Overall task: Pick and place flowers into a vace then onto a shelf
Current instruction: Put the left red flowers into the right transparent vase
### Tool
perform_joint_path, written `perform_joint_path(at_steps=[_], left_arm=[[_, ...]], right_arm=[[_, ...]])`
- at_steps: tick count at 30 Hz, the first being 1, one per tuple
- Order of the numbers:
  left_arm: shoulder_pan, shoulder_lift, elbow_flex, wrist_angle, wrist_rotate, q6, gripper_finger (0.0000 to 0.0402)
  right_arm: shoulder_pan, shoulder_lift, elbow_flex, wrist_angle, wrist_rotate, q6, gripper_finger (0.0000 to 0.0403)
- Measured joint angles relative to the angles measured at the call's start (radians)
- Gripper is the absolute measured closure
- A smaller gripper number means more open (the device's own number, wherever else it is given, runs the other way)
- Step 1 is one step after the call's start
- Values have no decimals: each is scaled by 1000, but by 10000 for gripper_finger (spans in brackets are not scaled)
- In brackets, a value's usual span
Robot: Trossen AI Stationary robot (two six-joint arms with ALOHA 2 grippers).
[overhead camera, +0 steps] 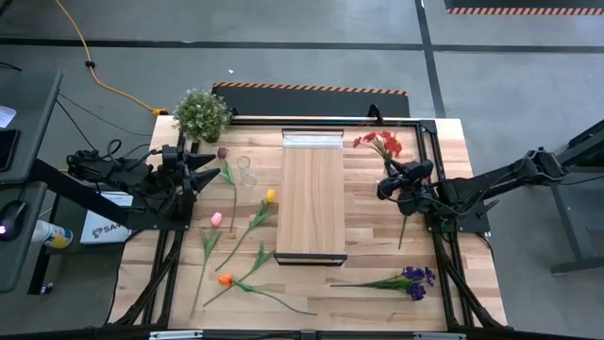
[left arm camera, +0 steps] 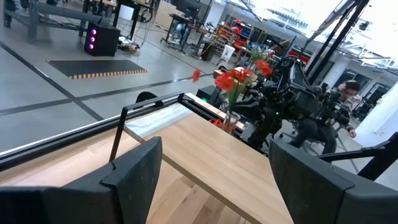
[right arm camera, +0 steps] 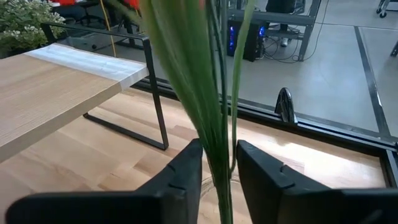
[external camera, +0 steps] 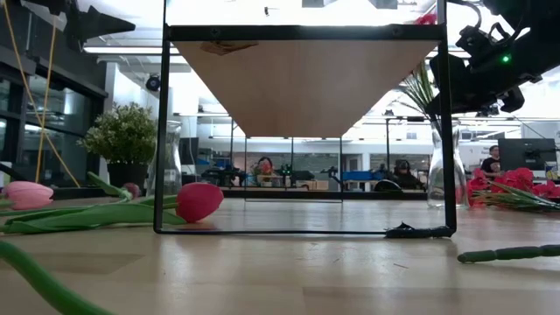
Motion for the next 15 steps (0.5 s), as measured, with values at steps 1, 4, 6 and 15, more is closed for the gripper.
perform_joint_path(at_steps=[1, 4, 6, 15], left_arm=[[0, 0, 0, 0, 0, 0, 76], [0, 0, 0, 0, 0, 0, 76], [0, 0, 0, 0, 0, 0, 76], [0, 0, 0, 0, -25, 0, 76]], right_arm=[[0, 0, 0, 0, 0, 0, 302], [0, 0, 0, 0, -4, -1, 292], [0, -1, 0, 0, -7, -8, 288], [0, -21, 0, -28, -47, -9, 270]])
